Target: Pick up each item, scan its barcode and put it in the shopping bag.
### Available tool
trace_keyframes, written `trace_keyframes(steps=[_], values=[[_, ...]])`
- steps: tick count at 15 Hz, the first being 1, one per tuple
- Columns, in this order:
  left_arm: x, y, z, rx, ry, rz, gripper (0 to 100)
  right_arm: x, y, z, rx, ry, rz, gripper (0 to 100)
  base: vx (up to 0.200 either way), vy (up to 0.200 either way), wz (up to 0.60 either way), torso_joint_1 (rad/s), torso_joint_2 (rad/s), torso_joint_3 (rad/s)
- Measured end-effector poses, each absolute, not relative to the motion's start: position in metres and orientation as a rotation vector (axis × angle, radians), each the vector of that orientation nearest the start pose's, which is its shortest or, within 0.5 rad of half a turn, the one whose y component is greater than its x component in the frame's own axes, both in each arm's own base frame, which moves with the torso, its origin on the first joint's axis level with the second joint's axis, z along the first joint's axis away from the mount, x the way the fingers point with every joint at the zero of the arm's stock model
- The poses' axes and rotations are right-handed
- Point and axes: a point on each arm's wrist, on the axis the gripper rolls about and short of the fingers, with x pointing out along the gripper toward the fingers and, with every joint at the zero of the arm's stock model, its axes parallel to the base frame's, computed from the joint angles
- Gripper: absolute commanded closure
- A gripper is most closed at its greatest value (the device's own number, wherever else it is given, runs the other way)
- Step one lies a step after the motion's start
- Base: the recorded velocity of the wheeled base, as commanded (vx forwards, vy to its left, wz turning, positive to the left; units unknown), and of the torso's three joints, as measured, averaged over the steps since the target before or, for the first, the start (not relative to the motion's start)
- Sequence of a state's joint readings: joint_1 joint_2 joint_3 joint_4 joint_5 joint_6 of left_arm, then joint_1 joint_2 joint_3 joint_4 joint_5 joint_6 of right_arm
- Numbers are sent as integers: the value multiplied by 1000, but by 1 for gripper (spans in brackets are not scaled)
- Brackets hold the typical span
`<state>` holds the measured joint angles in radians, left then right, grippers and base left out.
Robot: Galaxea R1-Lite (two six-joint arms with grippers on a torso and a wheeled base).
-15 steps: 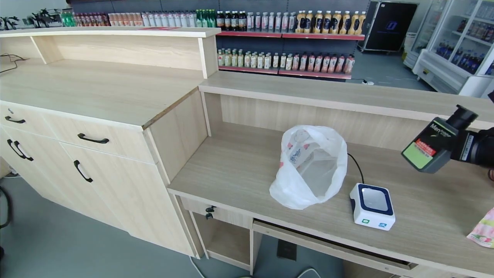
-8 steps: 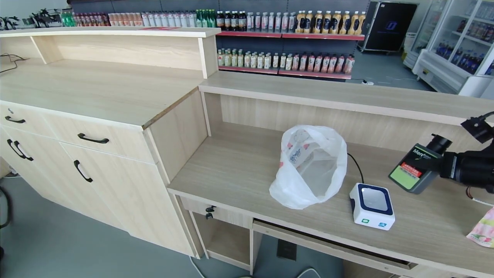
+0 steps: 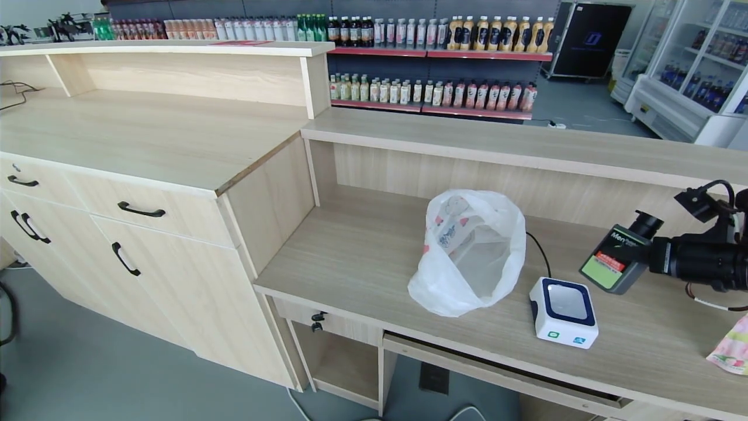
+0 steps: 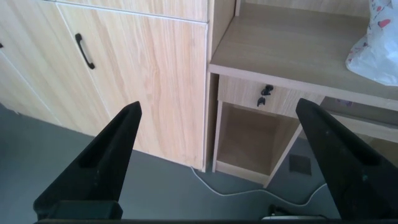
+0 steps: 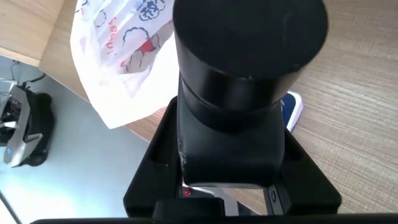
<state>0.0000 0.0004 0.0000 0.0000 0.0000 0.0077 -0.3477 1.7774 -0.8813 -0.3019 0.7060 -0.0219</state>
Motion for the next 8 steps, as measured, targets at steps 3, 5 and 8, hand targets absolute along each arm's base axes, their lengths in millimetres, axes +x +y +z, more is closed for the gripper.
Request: trace_keyframes(steps=[3,5,8], values=[[-23,0,75,8,0,0,0,299,-94,139,301,535,382,100,0,0,0,0,0,0],[-23,0,75,8,0,0,0,299,-93,134,313,546,405,100,0,0,0,0,0,0],[-23,0,75,8,0,0,0,300,-94,126,286,555,414,100,0,0,0,0,0,0]])
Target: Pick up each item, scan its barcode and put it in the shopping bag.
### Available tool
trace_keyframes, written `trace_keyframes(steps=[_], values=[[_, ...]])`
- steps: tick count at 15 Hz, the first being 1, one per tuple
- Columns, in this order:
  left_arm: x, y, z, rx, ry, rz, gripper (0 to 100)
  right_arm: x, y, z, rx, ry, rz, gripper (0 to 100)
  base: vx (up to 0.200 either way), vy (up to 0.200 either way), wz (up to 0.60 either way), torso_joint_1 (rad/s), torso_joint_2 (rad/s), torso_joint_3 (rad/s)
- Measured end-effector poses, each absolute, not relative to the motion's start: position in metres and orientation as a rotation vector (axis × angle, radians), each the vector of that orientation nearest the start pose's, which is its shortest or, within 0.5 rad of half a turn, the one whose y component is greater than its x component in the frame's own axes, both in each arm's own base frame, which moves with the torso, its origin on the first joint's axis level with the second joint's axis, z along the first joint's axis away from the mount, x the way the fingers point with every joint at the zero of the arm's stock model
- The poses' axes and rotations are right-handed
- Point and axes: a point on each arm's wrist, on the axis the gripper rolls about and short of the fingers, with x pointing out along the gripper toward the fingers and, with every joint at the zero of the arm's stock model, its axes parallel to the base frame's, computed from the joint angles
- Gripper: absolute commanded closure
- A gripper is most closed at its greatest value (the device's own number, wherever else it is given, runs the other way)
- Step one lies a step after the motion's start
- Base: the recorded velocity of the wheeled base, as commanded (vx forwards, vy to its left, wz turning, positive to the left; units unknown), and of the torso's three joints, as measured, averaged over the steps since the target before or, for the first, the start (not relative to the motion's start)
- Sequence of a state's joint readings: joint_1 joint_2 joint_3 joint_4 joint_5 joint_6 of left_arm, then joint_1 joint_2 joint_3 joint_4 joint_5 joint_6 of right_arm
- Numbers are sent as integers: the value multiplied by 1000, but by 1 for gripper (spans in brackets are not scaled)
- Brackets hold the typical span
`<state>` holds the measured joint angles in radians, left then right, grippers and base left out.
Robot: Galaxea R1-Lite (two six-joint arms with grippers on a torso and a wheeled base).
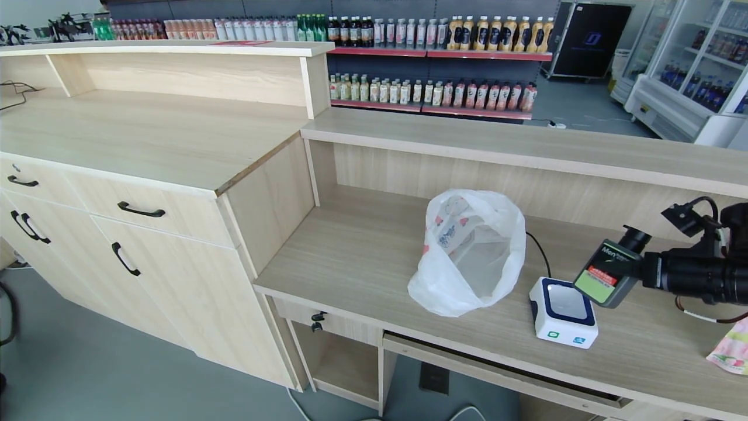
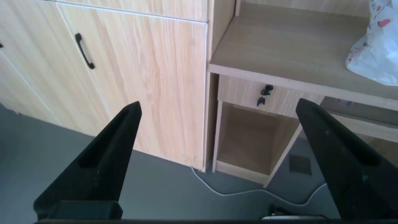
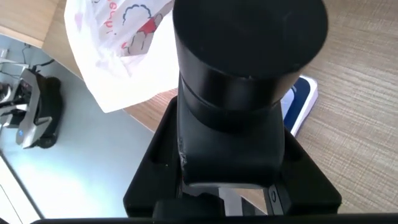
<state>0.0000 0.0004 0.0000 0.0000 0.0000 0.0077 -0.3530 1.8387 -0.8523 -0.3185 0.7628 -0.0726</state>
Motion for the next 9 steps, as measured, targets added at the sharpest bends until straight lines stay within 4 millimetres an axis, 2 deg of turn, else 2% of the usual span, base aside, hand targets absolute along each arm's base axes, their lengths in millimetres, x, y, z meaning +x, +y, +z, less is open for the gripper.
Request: trace_keyframes(steps=[9], values=[[-23,0,75,8,0,0,0,317,-100,106,266,510,432,100,0,0,0,0,0,0]])
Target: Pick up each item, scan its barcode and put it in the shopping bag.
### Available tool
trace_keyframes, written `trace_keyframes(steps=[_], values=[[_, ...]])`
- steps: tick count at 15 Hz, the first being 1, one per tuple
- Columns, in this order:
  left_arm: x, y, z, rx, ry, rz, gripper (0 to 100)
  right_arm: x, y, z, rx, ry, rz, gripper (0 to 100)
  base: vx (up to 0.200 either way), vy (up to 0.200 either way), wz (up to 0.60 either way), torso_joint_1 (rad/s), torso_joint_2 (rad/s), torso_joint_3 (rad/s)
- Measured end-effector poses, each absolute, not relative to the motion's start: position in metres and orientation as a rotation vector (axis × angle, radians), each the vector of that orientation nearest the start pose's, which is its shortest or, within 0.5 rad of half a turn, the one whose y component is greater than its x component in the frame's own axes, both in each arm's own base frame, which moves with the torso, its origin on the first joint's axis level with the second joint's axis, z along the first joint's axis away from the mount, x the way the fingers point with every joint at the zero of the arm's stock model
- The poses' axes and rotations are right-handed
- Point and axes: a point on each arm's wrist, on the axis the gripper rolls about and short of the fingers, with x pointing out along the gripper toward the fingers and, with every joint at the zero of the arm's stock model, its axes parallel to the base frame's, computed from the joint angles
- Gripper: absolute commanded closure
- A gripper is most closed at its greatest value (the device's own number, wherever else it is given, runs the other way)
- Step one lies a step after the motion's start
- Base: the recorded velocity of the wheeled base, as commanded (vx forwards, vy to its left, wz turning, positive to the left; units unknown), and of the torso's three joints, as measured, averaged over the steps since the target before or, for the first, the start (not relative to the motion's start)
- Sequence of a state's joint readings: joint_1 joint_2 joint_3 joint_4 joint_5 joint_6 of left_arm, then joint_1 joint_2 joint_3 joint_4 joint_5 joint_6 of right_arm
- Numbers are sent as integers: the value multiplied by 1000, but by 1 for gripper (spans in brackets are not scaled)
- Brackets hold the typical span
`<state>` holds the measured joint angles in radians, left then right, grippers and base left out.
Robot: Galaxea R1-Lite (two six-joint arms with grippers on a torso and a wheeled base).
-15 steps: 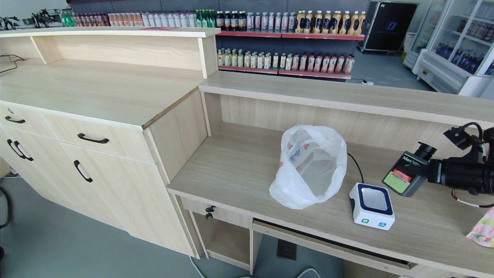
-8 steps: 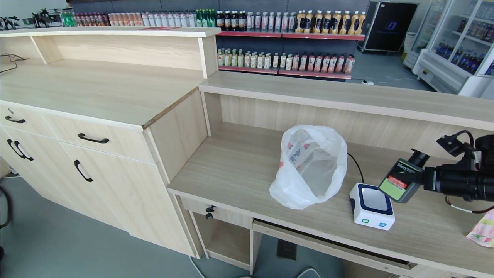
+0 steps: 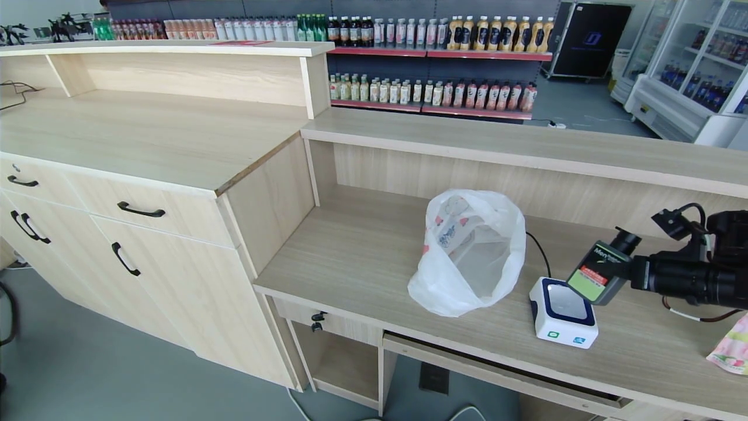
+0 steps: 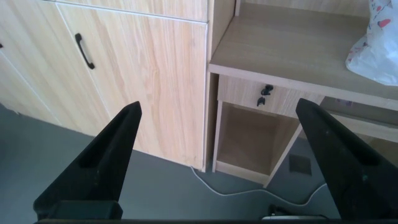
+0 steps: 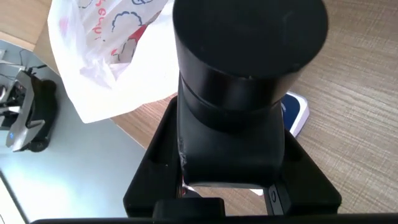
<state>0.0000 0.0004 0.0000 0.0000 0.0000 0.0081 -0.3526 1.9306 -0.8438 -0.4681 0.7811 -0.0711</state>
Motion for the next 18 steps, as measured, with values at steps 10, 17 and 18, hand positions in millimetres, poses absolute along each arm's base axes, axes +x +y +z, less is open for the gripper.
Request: trace_keyframes(steps=[10,17,18], values=[[-23,0,75,8,0,0,0,323,-95,99,282,502,509,100,0,0,0,0,0,0],[-23,0,75,8,0,0,0,328,-86,96,276,505,543,100,0,0,0,0,0,0],[-23,0,75,8,0,0,0,329,-85,96,274,503,547,100,0,0,0,0,0,0]])
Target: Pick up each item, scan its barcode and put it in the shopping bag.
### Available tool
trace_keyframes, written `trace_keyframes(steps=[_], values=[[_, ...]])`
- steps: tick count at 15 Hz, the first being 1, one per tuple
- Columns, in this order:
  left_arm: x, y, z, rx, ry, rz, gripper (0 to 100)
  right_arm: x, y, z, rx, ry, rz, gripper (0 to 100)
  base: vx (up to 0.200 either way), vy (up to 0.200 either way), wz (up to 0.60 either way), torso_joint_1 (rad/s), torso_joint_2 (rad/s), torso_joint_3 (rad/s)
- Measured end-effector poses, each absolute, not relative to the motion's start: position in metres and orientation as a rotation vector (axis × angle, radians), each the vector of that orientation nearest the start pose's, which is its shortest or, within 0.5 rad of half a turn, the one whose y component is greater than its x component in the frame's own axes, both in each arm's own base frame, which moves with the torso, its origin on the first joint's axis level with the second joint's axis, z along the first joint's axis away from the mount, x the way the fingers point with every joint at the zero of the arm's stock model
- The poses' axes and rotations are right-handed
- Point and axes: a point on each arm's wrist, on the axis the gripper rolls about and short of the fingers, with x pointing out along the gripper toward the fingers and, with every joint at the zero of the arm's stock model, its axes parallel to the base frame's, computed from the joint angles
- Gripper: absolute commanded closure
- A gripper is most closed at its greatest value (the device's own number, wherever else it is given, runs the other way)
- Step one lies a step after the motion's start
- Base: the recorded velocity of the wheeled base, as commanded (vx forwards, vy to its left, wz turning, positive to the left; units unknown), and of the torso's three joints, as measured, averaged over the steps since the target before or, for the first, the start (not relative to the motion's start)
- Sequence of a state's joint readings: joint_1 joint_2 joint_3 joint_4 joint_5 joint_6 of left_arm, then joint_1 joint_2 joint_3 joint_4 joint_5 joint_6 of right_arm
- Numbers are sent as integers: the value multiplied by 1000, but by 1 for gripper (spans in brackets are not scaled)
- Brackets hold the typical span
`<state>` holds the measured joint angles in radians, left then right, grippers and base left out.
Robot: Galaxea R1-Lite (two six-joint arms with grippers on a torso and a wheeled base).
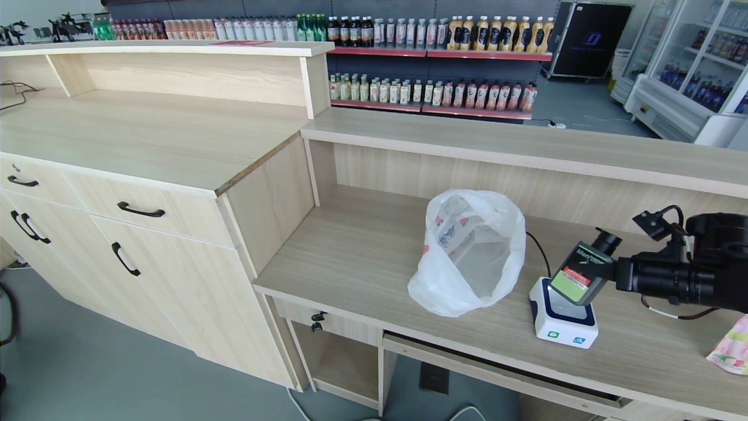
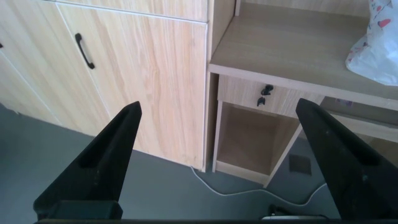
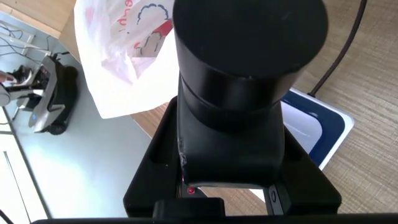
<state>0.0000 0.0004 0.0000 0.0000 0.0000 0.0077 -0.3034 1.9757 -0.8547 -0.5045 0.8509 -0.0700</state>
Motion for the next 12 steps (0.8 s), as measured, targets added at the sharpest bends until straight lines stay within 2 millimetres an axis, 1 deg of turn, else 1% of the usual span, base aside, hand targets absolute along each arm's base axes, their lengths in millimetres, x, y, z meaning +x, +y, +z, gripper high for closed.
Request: trace_keyframes(steps=[4,7,8,9,10,12], values=[[-23,0,75,8,0,0,0,331,-81,97,267,501,560,100,0,0,0,0,0,0],[-23,0,75,8,0,0,0,332,-81,101,251,484,558,100,0,0,0,0,0,0],[-23,0,75,8,0,0,0,330,-81,107,237,471,547,100,0,0,0,0,0,0],[-23,0,75,8,0,0,0,325,-81,117,199,448,511,100,0,0,0,0,0,0],[-23,0,75,8,0,0,0,318,-82,132,123,415,428,100,0,0,0,0,0,0],[-23,0,75,8,0,0,0,292,-88,164,-98,365,140,100,0,0,0,0,0,0]])
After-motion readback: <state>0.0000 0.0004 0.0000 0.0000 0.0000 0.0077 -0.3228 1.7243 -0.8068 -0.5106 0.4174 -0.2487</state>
